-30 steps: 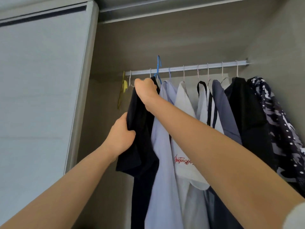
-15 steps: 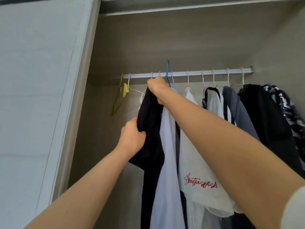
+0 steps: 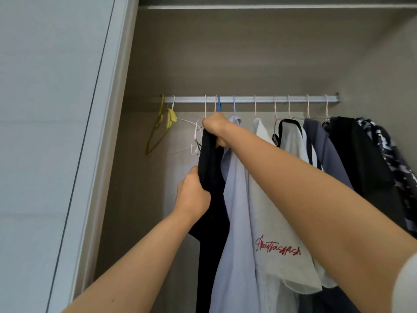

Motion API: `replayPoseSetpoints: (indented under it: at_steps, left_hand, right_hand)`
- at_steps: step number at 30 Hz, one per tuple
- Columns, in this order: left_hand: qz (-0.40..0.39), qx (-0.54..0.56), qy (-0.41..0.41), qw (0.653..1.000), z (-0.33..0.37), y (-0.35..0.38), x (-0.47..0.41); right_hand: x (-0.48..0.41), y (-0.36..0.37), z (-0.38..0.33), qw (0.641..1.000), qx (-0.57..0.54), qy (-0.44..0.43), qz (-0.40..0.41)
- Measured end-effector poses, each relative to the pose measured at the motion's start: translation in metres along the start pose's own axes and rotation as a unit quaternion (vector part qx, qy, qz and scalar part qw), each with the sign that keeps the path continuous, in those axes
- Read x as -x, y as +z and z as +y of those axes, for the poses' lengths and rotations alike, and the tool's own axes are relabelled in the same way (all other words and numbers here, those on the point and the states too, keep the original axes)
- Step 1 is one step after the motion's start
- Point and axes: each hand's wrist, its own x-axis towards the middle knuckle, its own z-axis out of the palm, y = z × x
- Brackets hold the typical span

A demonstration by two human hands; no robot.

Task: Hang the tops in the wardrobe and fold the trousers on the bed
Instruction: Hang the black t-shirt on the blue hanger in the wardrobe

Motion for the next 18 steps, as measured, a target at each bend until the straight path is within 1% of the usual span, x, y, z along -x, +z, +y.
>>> replayPoseSetpoints:
  at_steps: [2,4,6,8,9,12,16,18]
  left_hand:
    - [0.008,0.008,-0.01,1.0,-0.001,0.0,0.002]
    - [0.017,0.009,-0.008,1.0,-0.001,0.002,0.01]
    - [0.029,0.013,0.002,1.0,0.0,0.001,0.019]
    - [0.041,0.017,0.018,0.999,0.001,-0.001,0.026]
    - [0.045,0.017,0.024,0.999,0.002,-0.002,0.029]
    - [0.053,0.011,0.036,0.998,0.005,-0.008,0.039]
    - [0.055,0.013,0.049,0.997,0.004,-0.016,0.052]
    - [0.053,0.011,0.053,0.997,0.003,-0.019,0.06]
  right_hand:
    - [0.001,0.001,-0.003,0.996,0.084,-0.016,0.019]
    - [0.012,-0.001,-0.011,0.983,0.179,-0.035,0.035]
    - [0.025,-0.001,-0.017,0.96,0.269,-0.069,0.043]
    - [0.034,-0.001,-0.016,0.937,0.333,-0.095,0.041]
    - [0.04,-0.001,-0.014,0.931,0.347,-0.107,0.043]
    - [0.056,0.0,-0.005,0.937,0.323,-0.122,0.058]
    - [0.084,0.001,0.006,0.914,0.353,-0.185,0.074]
    - [0.099,0.0,0.009,0.905,0.364,-0.203,0.083]
